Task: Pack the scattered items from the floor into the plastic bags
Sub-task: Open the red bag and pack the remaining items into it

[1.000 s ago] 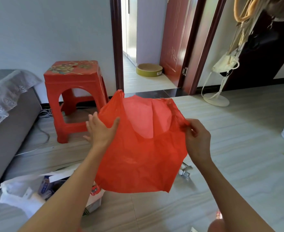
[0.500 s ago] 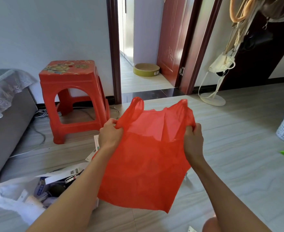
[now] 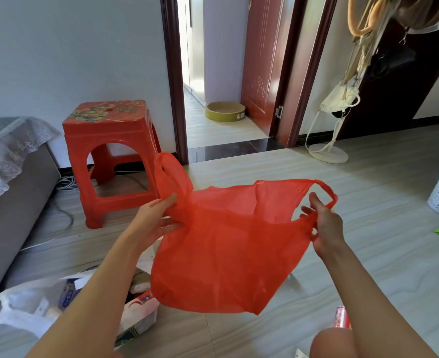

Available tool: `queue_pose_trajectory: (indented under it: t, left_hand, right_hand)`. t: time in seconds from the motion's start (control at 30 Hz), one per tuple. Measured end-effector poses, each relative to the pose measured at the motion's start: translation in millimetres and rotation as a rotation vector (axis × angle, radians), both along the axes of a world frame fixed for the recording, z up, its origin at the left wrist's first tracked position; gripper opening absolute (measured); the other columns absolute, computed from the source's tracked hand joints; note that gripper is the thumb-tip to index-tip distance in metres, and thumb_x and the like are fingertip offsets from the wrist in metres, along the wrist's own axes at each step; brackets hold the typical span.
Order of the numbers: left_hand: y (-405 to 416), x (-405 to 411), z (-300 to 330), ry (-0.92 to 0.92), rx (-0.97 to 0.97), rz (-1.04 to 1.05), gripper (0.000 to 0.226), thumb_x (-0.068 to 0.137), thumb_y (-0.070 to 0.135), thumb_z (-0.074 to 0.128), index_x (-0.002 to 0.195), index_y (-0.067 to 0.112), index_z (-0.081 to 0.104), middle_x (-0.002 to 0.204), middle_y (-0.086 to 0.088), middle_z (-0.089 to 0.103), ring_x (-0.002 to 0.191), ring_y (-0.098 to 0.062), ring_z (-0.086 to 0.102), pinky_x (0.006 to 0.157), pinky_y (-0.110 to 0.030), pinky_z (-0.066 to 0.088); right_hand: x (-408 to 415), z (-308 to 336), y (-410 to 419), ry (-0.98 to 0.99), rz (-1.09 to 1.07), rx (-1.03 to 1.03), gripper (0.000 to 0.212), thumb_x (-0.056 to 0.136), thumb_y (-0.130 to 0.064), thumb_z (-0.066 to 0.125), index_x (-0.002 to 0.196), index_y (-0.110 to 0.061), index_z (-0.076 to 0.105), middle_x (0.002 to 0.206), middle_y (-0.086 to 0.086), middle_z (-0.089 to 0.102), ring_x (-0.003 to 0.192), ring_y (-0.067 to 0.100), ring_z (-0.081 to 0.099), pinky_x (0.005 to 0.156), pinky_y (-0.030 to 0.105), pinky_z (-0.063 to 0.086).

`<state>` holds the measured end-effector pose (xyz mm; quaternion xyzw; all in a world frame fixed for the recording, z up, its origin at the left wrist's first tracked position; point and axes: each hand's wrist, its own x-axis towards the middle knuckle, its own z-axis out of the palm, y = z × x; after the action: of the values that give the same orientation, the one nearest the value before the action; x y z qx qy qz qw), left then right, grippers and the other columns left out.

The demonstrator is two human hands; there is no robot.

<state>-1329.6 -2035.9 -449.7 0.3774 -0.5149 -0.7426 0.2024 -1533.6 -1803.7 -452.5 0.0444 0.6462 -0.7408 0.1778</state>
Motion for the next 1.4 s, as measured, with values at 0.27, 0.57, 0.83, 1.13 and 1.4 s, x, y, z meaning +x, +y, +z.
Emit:
queue_pose_trajectory:
  t: [0.27,0.57,0.83,1.13,1.4]
  left_hand:
    - [-3,-2,2,0.175,0.101,0.212,0.015,0.093,0.007,0.046,0.086,0.011,0.058,0.080,-0.008,0.058,0.070,-0.018,0.055,0.062,-0.031,0.049]
    - [8,-8,13,0.198,0.271,0.327,0.027,0.093,0.003,0.033,0.072,0.008,0.048,0.055,-0.004,0.047,0.048,-0.012,0.049,0.041,-0.018,0.047]
    - [21,-14,21,0.068,-0.009,0.158,0.017,0.094,0.002,0.037,0.085,0.008,0.052,0.062,-0.005,0.041,0.033,-0.011,0.052,0.046,-0.027,0.052]
    - [-3,4,16,-0.038,0.112,0.155,0.018,0.092,0.011,0.044,0.080,0.014,0.056,0.039,0.007,0.047,0.026,-0.001,0.039,0.035,-0.009,0.035]
    - [6,-5,-2,-0.294,-0.215,0.378,0.056,0.085,0.031,0.061,0.131,0.010,0.037,0.120,-0.010,0.050,0.096,-0.022,0.052,0.077,-0.036,0.045]
  right_hand:
    - [-4,-2,3,0.175,0.002,-0.117,0.016,0.092,-0.005,0.050,0.084,-0.008,0.063,0.068,0.005,0.060,0.058,0.016,0.050,0.058,0.025,0.044]
    - [13,-21,-13,0.662,0.331,1.082,0.050,0.092,-0.029,0.043,0.139,-0.013,0.036,0.140,0.015,0.036,0.129,0.032,0.033,0.102,0.047,0.031]
    - [54,-28,-64,1.037,0.644,0.672,0.028,0.086,-0.030,0.062,0.110,-0.016,0.068,0.119,0.005,0.063,0.116,0.018,0.052,0.094,0.025,0.038]
    - [27,4,-28,-0.311,0.676,-0.224,0.022,0.076,-0.005,0.049,0.056,-0.014,0.052,0.040,-0.006,0.044,0.031,0.006,0.042,0.036,0.014,0.036]
    - [28,7,-36,-0.174,0.313,-0.384,0.020,0.090,-0.011,0.047,0.076,-0.012,0.062,0.058,0.001,0.060,0.045,0.010,0.054,0.044,0.017,0.043]
